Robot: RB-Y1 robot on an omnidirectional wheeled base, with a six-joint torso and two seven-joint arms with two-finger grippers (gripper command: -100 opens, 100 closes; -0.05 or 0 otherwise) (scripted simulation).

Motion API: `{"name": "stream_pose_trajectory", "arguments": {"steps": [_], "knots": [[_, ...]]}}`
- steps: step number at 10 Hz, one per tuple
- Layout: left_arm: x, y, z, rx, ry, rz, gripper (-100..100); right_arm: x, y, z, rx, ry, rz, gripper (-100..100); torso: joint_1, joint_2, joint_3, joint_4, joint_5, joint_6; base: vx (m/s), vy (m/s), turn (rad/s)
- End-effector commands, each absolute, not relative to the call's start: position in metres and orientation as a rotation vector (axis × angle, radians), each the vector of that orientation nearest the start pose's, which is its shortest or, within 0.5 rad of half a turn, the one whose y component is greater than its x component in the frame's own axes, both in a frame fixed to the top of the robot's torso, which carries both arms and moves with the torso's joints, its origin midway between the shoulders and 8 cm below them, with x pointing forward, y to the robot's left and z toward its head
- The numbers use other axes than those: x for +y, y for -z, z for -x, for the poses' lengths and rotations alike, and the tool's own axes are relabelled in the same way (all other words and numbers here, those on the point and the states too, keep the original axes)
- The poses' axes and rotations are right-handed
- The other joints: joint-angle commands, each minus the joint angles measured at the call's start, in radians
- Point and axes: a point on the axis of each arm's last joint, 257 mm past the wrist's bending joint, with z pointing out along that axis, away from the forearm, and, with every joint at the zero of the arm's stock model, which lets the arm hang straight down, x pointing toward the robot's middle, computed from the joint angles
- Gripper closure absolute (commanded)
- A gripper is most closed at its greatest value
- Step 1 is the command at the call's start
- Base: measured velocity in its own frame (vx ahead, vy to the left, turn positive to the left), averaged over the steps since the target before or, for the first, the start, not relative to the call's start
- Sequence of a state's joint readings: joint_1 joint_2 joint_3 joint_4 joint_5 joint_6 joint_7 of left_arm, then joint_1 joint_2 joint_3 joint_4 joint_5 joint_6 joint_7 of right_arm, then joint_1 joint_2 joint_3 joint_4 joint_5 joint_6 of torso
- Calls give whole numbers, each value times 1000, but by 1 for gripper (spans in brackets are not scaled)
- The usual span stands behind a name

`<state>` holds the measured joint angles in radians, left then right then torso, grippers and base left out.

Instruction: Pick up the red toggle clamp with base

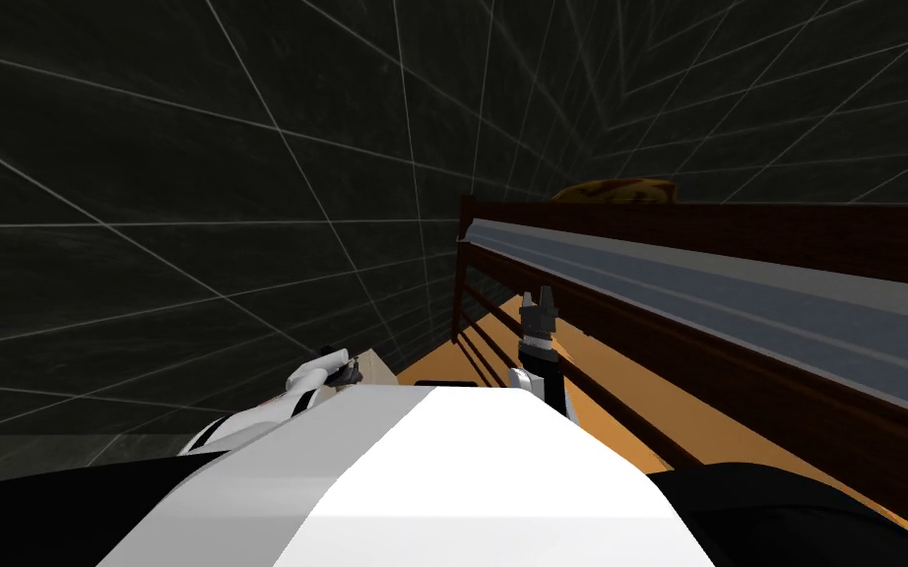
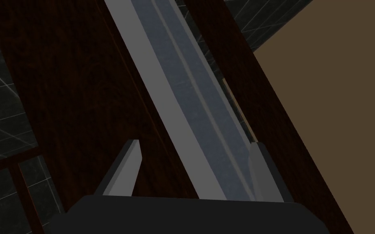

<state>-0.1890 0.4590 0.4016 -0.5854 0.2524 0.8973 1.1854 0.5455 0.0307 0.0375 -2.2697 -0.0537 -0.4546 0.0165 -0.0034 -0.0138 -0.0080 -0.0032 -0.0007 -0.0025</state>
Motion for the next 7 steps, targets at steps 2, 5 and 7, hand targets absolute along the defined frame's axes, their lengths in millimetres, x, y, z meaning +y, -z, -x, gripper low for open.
{"name": "stream_pose_trajectory", "arguments": {"steps": [2, 5, 7], "knots": [[531, 572, -210, -223, 26, 2973, -100, -283, 4, -350, 623, -1318, -790, 0, 3, 4, 2, 1, 0, 0, 91, -33, 97], [536, 573, -198, -145, 30, 2978, -100, -283, 4, -350, 623, -1318, -791, 0, 0, 0, 0, 0, 0, -1, 148, -66, 180], [540, 574, -185, -86, 36, 2980, -100, -282, 11, -351, 635, -1316, -804, 0, -9, -14, -6, 1, 2, -3, 117, -83, 192]]}}
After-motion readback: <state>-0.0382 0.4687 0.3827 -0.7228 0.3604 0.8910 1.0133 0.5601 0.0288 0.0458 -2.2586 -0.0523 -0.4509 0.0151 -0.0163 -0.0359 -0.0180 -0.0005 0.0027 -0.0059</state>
